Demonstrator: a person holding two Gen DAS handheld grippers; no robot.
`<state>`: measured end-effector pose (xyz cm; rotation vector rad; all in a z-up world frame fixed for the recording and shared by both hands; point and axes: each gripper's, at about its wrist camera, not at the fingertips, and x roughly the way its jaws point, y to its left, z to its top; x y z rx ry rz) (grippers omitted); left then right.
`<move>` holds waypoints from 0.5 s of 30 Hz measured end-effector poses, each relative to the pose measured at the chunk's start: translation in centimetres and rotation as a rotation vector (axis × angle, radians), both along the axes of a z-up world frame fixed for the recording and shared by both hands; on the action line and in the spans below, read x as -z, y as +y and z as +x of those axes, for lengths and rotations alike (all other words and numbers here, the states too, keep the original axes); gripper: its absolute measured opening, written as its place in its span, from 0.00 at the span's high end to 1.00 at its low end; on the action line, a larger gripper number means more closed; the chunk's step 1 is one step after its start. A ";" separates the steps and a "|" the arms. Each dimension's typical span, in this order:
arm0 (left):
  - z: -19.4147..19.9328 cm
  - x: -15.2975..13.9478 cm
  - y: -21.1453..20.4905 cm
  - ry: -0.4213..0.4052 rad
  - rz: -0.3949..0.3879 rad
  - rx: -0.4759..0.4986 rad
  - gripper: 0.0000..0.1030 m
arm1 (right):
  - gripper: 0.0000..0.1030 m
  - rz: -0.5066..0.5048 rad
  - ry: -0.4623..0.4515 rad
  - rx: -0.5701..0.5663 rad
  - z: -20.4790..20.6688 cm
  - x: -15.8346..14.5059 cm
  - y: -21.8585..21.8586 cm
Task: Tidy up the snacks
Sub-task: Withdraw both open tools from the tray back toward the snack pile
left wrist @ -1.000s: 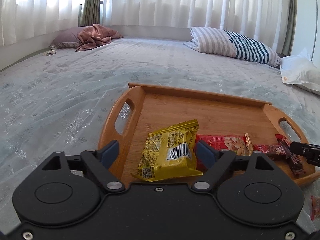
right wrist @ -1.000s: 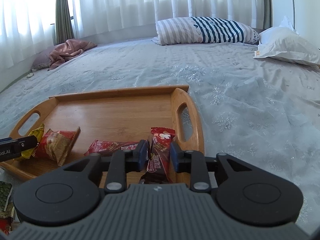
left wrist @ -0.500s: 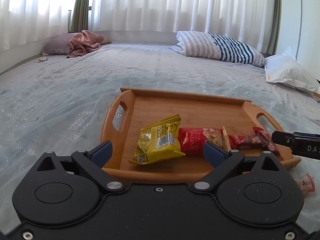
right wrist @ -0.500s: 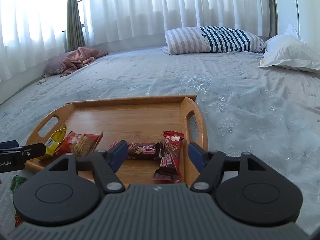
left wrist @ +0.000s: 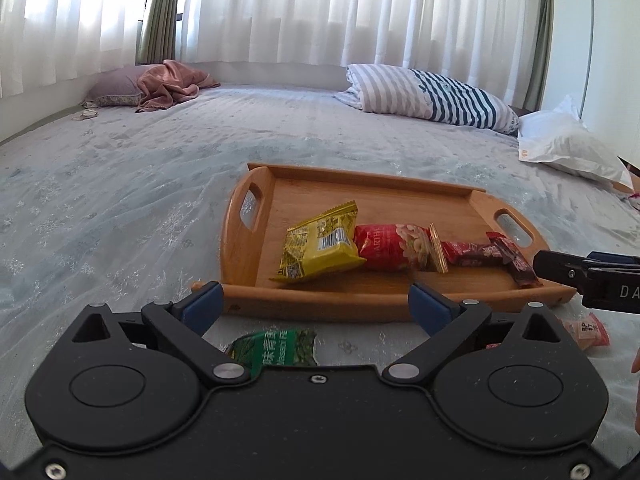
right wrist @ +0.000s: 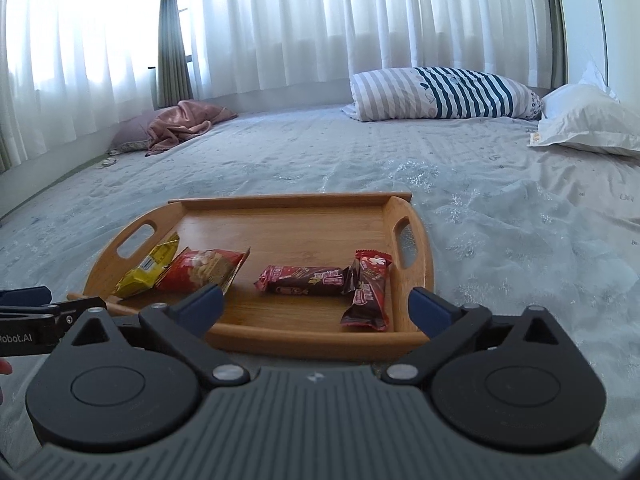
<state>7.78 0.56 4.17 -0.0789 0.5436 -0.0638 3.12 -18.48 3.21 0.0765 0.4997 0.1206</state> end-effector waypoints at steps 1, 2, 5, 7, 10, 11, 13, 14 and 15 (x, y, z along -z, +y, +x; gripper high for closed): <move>-0.3 0.0 0.0 -0.002 0.001 -0.001 0.04 | 0.00 -0.005 -0.005 -0.003 -0.3 0.0 0.1; -0.6 0.1 0.0 -0.004 0.001 0.000 0.04 | 0.00 -0.009 -0.010 -0.008 -0.7 0.1 0.2; -1.3 0.3 -0.1 -0.005 0.004 0.007 0.03 | 0.00 -0.017 -0.018 -0.020 -1.5 0.2 0.5; -1.7 0.4 -0.2 -0.004 0.010 0.012 0.03 | 0.00 -0.019 -0.020 -0.025 -2.1 0.4 0.7; -2.3 0.5 -0.2 -0.003 0.010 0.016 0.03 | 0.00 -0.024 -0.021 -0.028 -2.9 0.8 0.9; -2.5 0.6 -0.2 -0.001 0.008 0.018 0.03 | 0.00 -0.026 -0.021 -0.030 -3.2 0.9 1.0; -2.7 0.8 -0.2 0.005 0.002 0.020 0.03 | 0.00 -0.027 -0.022 -0.036 -3.8 1.1 1.2; -2.8 0.9 -0.2 0.008 -0.001 0.021 0.03 | 0.00 -0.030 -0.023 -0.040 -4.1 1.2 1.3; -2.9 0.9 -0.2 0.010 -0.003 0.021 0.03 | 0.00 -0.034 -0.026 -0.045 -4.4 1.3 1.5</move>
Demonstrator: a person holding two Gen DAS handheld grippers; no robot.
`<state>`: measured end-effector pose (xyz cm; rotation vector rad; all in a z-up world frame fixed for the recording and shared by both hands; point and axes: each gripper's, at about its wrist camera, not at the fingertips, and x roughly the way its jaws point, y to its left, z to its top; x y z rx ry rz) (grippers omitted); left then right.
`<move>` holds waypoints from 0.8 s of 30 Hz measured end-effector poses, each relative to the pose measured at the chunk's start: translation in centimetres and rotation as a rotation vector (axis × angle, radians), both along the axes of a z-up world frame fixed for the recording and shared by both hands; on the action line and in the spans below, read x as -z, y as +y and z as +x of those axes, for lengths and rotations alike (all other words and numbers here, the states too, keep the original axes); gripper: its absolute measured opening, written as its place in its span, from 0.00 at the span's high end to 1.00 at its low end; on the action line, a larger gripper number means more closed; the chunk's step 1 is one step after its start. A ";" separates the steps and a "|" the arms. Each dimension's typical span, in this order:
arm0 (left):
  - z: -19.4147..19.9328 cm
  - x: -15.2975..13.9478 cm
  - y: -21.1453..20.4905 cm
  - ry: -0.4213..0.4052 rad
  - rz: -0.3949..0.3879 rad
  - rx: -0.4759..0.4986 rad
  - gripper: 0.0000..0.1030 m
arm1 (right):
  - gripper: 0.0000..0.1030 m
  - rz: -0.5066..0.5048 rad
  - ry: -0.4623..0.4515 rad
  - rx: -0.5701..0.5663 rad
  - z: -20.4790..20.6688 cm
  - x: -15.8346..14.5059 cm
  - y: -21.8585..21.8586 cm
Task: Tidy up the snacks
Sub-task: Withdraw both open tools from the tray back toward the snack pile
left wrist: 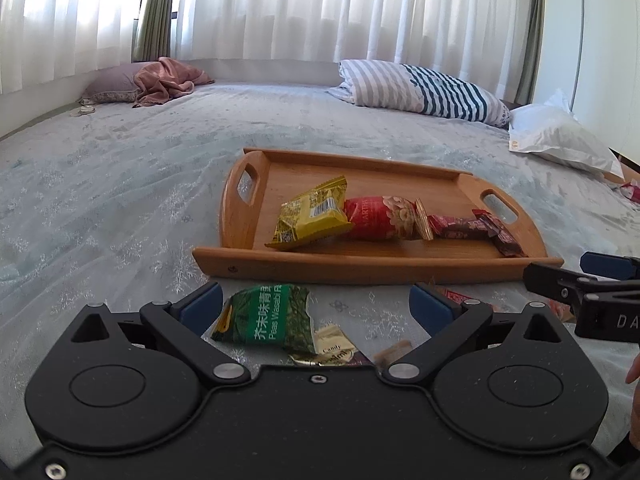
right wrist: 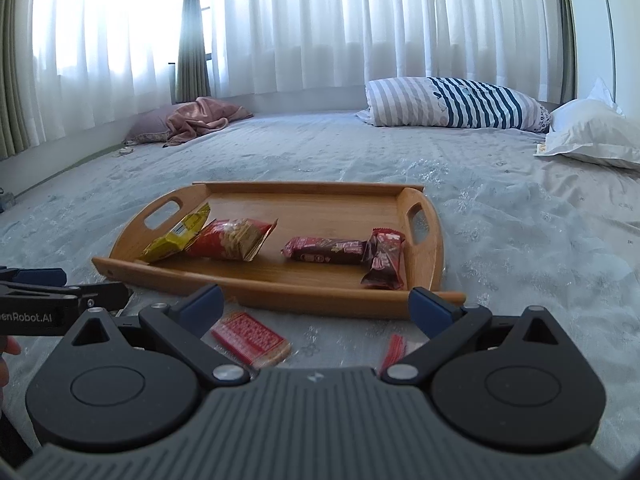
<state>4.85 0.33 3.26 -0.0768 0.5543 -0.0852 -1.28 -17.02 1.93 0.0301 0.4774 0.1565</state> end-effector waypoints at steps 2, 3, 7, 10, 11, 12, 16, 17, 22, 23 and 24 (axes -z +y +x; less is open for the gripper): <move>-0.2 0.1 0.0 0.001 -0.005 0.002 0.03 | 0.00 -0.015 -0.007 -0.010 -0.6 0.2 0.3; -0.4 0.1 0.0 -0.001 -0.006 0.005 0.03 | 0.00 -0.023 -0.010 -0.014 -0.8 0.3 0.5; -0.8 0.3 -0.1 0.000 -0.010 0.012 0.03 | 0.00 -0.040 -0.016 -0.036 -1.6 0.6 1.1; -1.1 0.5 -0.1 0.001 -0.013 0.012 0.03 | 0.00 -0.041 -0.016 -0.049 -2.1 0.9 1.3; -1.2 0.5 0.0 0.002 -0.013 0.011 0.03 | 0.00 -0.041 -0.016 -0.052 -2.3 1.0 1.4; -1.2 0.6 0.0 0.004 -0.013 0.011 0.03 | 0.00 -0.040 -0.016 -0.053 -2.4 1.1 1.4; -1.6 0.9 0.0 0.010 -0.019 0.012 0.03 | 0.00 -0.026 -0.017 -0.064 -3.0 1.4 1.5; -1.7 1.0 0.1 0.010 -0.025 0.016 0.03 | 0.00 -0.025 -0.018 -0.070 -3.2 1.5 1.6; -2.1 1.3 0.4 0.015 -0.046 0.015 0.03 | 0.00 -0.072 -0.028 -0.091 -3.9 1.9 2.2; -2.2 1.5 0.5 0.017 -0.048 0.014 0.03 | 0.00 -0.079 -0.028 -0.094 -4.0 2.0 2.3; -2.2 1.5 0.5 0.017 -0.049 0.013 0.03 | 0.00 -0.085 -0.026 -0.098 -4.1 2.1 2.4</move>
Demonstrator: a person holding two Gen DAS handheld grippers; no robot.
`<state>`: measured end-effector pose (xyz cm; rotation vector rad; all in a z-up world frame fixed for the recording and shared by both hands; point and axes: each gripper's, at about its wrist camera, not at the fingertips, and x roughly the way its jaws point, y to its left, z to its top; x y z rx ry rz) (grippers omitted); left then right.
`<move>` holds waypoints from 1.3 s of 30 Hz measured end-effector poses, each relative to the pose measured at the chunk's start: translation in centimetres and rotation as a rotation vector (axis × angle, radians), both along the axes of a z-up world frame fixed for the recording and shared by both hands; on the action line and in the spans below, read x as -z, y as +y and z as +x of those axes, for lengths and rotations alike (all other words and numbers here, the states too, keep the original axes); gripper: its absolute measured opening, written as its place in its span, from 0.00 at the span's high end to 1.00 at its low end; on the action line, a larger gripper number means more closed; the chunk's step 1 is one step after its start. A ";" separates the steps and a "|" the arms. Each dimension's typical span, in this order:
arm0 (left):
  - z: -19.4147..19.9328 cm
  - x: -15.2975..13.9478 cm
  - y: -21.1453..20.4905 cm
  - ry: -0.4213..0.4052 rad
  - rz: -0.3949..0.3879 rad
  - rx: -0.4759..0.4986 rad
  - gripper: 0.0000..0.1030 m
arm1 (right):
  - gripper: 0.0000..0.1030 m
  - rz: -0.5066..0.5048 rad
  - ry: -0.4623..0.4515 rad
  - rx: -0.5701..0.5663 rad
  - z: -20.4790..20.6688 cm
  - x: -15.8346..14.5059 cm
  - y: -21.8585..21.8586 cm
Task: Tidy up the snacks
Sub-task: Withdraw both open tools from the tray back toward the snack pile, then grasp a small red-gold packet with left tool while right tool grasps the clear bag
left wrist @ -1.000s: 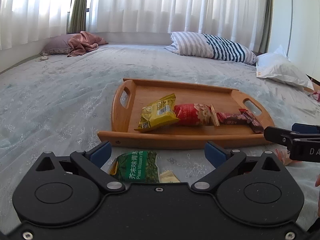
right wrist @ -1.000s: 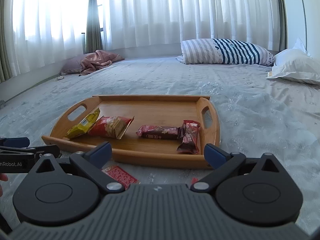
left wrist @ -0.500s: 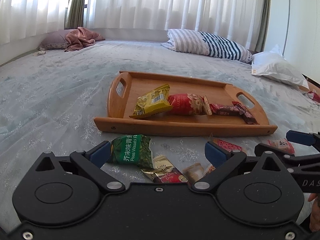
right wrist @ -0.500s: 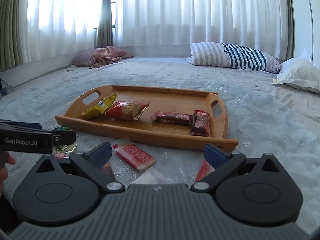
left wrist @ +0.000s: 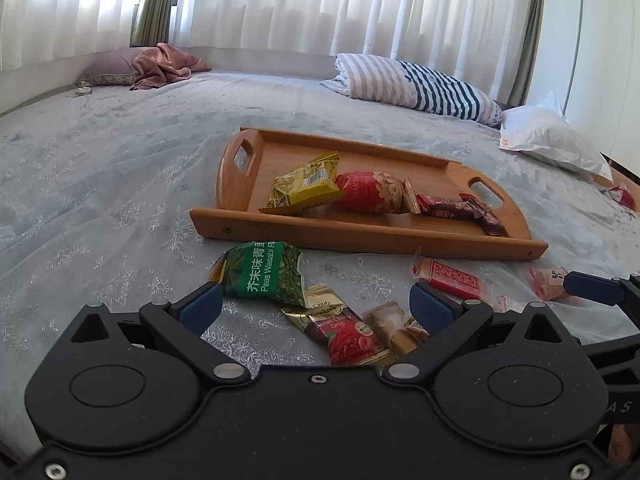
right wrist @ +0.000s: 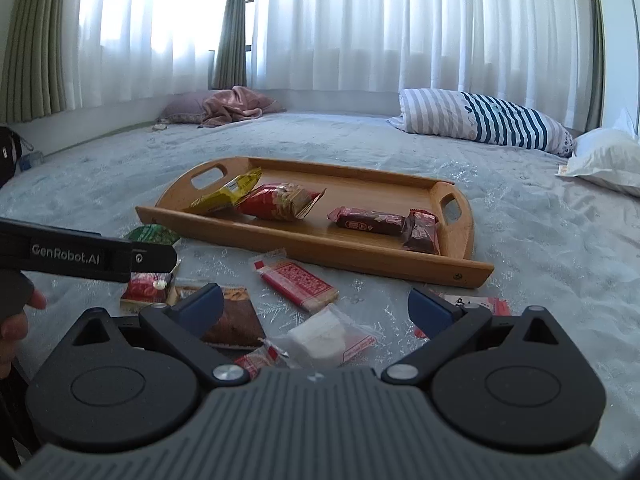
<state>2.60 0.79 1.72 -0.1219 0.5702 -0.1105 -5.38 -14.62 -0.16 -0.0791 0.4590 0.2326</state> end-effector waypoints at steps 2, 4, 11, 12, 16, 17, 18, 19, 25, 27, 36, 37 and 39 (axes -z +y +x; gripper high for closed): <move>-0.2 0.1 0.0 0.001 0.002 0.001 0.03 | 0.00 -0.014 0.002 -0.003 -0.2 0.2 0.2; -0.3 0.2 -0.1 0.003 0.003 0.007 0.05 | 0.00 -0.025 0.004 -0.004 -0.4 0.5 0.3; -0.7 0.8 -0.7 0.050 0.000 0.045 0.35 | 0.01 0.009 0.007 0.029 -0.5 0.7 -0.2; -0.7 0.9 -0.8 0.054 0.003 0.052 0.37 | 0.02 0.014 0.012 0.028 -0.4 0.7 -0.3; -0.8 0.9 -1.1 0.052 0.010 0.061 0.46 | 0.13 0.003 0.003 0.051 -0.4 0.8 -0.2; -0.8 0.8 -1.1 0.052 0.005 0.059 0.53 | 0.17 0.007 -0.001 0.061 -0.5 0.7 -0.3; -0.8 0.8 -1.2 0.051 0.002 0.055 0.55 | 0.19 0.014 -0.002 0.071 -0.4 0.7 -0.5; -0.7 0.7 -1.2 0.052 0.002 0.052 0.56 | 0.22 0.022 0.001 0.082 -0.4 0.7 -0.6; 0.0 1.0 -1.5 0.058 0.023 0.037 0.55 | 0.28 0.042 0.049 0.090 0.2 1.2 -0.8; 0.2 1.1 -1.5 0.061 0.022 0.034 0.55 | 0.28 0.038 0.054 0.078 0.2 1.3 -0.4; 0.0 1.0 -1.8 0.062 0.037 0.048 0.64 | 0.26 0.038 0.085 0.065 1.3 1.7 0.5; -0.1 1.0 -1.8 0.063 0.037 0.047 0.65 | 0.27 0.045 0.090 0.068 1.4 1.7 0.4; -0.2 0.9 -1.8 0.064 0.038 0.049 0.66 | 0.34 0.055 0.107 0.071 1.8 1.9 0.3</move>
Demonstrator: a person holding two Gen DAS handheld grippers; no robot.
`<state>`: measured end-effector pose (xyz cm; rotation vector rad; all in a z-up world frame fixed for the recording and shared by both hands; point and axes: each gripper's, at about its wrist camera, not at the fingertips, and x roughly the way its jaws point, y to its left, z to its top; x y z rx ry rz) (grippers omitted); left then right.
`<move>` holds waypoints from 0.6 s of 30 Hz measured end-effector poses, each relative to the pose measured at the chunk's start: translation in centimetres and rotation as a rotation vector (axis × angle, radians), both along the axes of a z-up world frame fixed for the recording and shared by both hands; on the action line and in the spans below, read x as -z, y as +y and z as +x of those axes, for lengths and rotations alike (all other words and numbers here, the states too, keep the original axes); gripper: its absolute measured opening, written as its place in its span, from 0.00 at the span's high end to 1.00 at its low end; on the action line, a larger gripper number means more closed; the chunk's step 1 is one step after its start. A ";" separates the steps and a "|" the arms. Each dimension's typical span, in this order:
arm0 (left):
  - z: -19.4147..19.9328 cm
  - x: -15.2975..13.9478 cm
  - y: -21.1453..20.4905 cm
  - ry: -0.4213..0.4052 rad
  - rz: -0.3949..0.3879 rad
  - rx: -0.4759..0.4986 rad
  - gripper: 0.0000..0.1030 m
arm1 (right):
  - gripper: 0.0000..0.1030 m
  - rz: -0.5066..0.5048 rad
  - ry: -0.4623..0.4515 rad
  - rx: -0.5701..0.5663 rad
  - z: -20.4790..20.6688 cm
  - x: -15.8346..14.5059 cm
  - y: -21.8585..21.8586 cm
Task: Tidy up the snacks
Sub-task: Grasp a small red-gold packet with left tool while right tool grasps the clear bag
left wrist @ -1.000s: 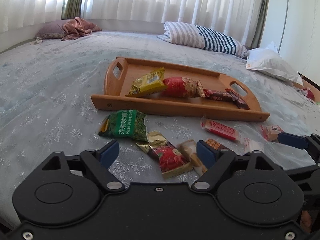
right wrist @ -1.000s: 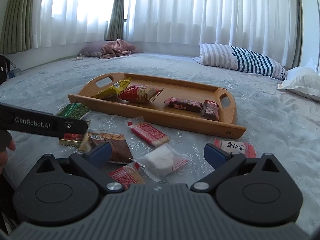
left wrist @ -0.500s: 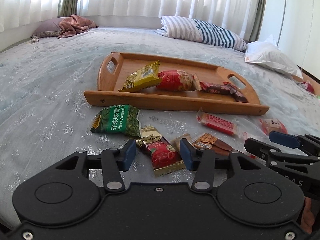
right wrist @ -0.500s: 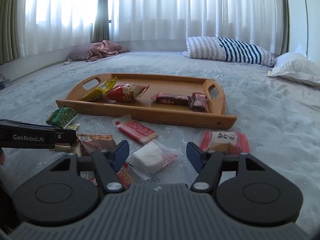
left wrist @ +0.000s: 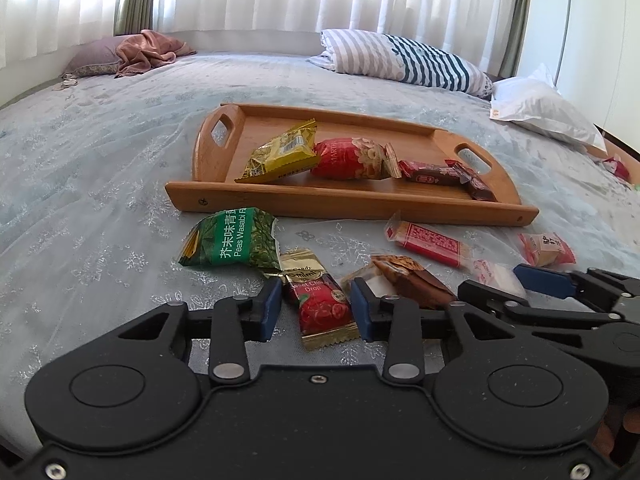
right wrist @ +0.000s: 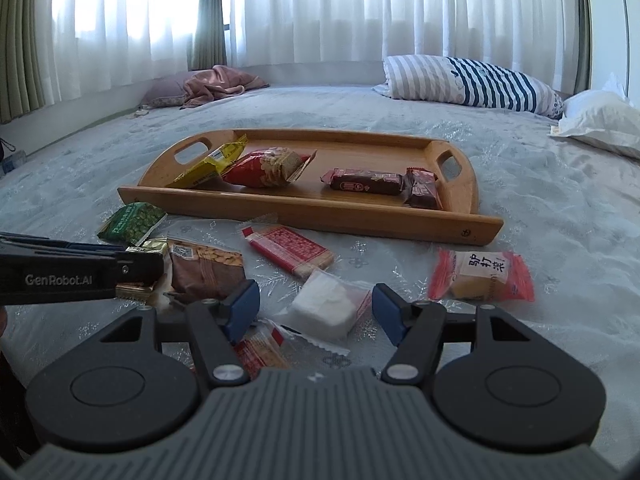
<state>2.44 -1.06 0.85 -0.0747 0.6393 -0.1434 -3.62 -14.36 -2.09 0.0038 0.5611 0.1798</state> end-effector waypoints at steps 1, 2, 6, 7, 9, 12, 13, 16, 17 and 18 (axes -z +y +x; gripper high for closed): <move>-0.1 -0.1 -0.1 -0.001 0.007 0.002 0.67 | 0.41 0.002 0.001 0.006 0.1 0.1 -0.1; -0.2 -0.2 -0.2 -0.004 0.015 0.001 0.70 | 0.45 0.002 0.000 0.007 0.1 0.0 -0.1; -0.6 -0.5 -0.6 -0.027 0.048 0.007 0.76 | 0.58 0.005 -0.010 0.003 -0.1 -0.2 -0.1; -0.7 -0.6 -0.7 -0.032 0.053 0.010 0.77 | 0.60 0.006 -0.014 0.005 -0.2 -0.3 -0.1; -0.8 -0.8 -0.7 -0.042 0.051 0.012 0.77 | 0.61 0.013 -0.018 0.006 -0.3 -0.4 -0.2; -1.0 -1.2 -0.8 -0.051 0.049 0.014 0.78 | 0.63 0.023 -0.023 0.009 -0.3 -0.6 -0.4; -1.0 -1.3 -0.8 -0.056 0.052 0.014 0.78 | 0.64 0.027 -0.026 0.010 -0.3 -0.7 -0.5; -1.1 -1.8 -0.9 -0.074 0.063 0.014 0.79 | 0.64 0.039 -0.040 0.017 -0.3 -1.0 -0.7; -1.2 -2.0 -0.9 -0.080 0.064 0.015 0.79 | 0.64 0.042 -0.046 0.020 -0.3 -1.2 -0.7; -1.2 -2.2 -0.9 -0.086 0.064 0.016 0.79 | 0.64 0.045 -0.051 0.023 -0.3 -1.3 -0.8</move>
